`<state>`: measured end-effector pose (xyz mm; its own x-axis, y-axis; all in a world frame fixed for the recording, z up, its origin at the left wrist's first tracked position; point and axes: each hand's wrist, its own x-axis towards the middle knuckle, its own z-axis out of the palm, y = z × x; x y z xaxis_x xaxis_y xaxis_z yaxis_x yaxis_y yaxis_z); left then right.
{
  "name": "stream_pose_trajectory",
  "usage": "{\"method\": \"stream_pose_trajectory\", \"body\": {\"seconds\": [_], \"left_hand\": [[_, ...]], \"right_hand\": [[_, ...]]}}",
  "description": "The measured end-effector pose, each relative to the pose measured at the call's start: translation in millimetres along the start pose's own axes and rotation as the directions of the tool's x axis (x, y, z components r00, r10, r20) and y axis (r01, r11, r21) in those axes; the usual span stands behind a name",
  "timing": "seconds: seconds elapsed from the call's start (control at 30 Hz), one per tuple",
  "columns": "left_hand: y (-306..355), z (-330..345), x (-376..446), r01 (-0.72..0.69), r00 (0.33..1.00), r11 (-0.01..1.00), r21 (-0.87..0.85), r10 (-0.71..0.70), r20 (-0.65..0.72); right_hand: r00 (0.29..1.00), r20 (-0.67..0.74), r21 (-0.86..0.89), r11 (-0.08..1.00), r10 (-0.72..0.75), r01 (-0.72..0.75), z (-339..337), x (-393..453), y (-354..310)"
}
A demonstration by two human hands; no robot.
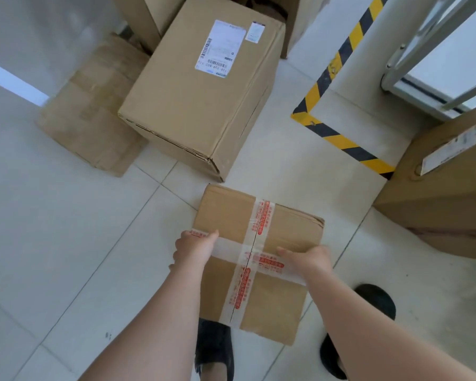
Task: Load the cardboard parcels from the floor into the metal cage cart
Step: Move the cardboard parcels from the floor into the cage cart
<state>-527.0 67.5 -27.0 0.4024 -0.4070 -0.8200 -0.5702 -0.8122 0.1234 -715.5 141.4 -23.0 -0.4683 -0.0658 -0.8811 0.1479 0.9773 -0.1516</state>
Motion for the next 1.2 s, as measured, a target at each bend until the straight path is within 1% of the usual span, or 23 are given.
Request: {"method": "stream_pose_trajectory", "body": {"seconds": [0.07, 0.13, 0.2, 0.27, 0.33, 0.37, 0.43, 0.47, 0.5, 0.53, 0.63, 0.67, 0.73, 0.8, 0.9, 1.07, 1.2], "left_hand": [[6.0, -1.0, -9.5, -0.03, 0.999, 1.0, 0.003, 0.03, -0.018], [13.8, -2.8, -26.0, -0.083, 0.996, 0.996, 0.034, 0.083, -0.016], [22.1, -0.2, -40.4, -0.121, 0.993, 0.991, 0.05, 0.12, 0.023], [31.1, 7.2, -42.4, -0.122, 0.991, 0.991, 0.051, 0.119, 0.062], [37.3, 18.2, -36.8, -0.114, 0.988, 0.993, 0.015, 0.111, 0.106], [37.8, 23.3, -33.4, -0.118, 0.988, 0.993, 0.015, 0.115, 0.102], [35.4, 31.9, -27.1, -0.13, 0.991, 0.99, 0.055, 0.129, 0.018], [33.8, 35.4, -22.2, -0.139, 0.989, 0.986, 0.089, 0.142, -0.035], [32.0, 38.9, -18.0, -0.146, 0.987, 0.982, 0.117, 0.153, -0.055], [30.6, 41.9, -14.5, -0.153, 0.987, 0.98, 0.126, 0.159, -0.038], [29.0, 54.2, -5.6, -0.136, 0.987, 0.99, -0.024, 0.137, 0.079], [29.3, 57.8, -6.0, -0.123, 0.988, 0.99, -0.073, 0.129, 0.082], [30.4, 60.5, -12.1, -0.139, 0.99, 0.987, -0.08, 0.141, 0.029], [38.2, 56.1, -26.9, -0.18, 0.983, 0.983, -0.033, 0.179, -0.035], [63.0, 39.9, -58.1, -0.238, 0.969, 0.971, 0.02, 0.239, -0.064], [123.3, -6.8, -141.0, -0.354, 0.922, 0.933, 0.067, 0.36, -0.145], [168.1, -51.9, -222.8, -0.442, 0.877, 0.897, 0.027, 0.438, -0.196]], "right_hand": [[0.997, -0.004, -0.032, 0.997, -0.073, 0.073, -6.2, -1.0, -8.3], [0.989, 0.06, -0.069, 0.988, -0.132, 0.136, -11.9, -9.3, -18.8], [0.981, 0.113, -0.176, 0.968, -0.16, 0.178, -9.5, -16.6, -29.4], [0.984, 0.07, -0.214, 0.961, -0.162, 0.173, -6.8, -18.9, -40.5], [0.991, -0.019, -0.218, 0.968, -0.134, 0.127, -11.2, -11.9, -45.2], [0.991, -0.067, -0.242, 0.965, -0.12, 0.101, -15.2, -5.9, -43.6], [0.98, -0.152, -0.266, 0.96, -0.128, 0.084, -23.7, 11.0, -33.8], [0.975, -0.174, -0.255, 0.962, -0.139, 0.092, -26.8, 21.5, -27.2], [0.972, -0.184, -0.226, 0.969, -0.146, 0.103, -29.2, 30.8, -20.9], [0.973, -0.174, -0.19, 0.975, -0.15, 0.116, -30.5, 39.3, -14.8], [0.981, -0.155, -0.048, 0.993, -0.115, 0.109, -33.7, 53.4, -2.7], [0.983, -0.156, -0.01, 0.995, -0.098, 0.098, -34.9, 54.3, -0.2], [0.988, -0.145, 0.054, 0.996, -0.056, 0.064, -38.3, 49.8, 6.0], [0.989, -0.14, 0.093, 0.994, -0.039, 0.053, -47.1, 38.1, 9.0], [0.983, -0.166, 0.103, 0.99, -0.08, 0.098, -72.6, 12.5, -2.1], [0.934, -0.277, 0.016, 0.971, -0.226, 0.24, -144.8, -58.2, -65.3], [0.877, -0.328, -0.012, 0.93, -0.35, 0.367, -215.5, -131.8, -119.4]]}}
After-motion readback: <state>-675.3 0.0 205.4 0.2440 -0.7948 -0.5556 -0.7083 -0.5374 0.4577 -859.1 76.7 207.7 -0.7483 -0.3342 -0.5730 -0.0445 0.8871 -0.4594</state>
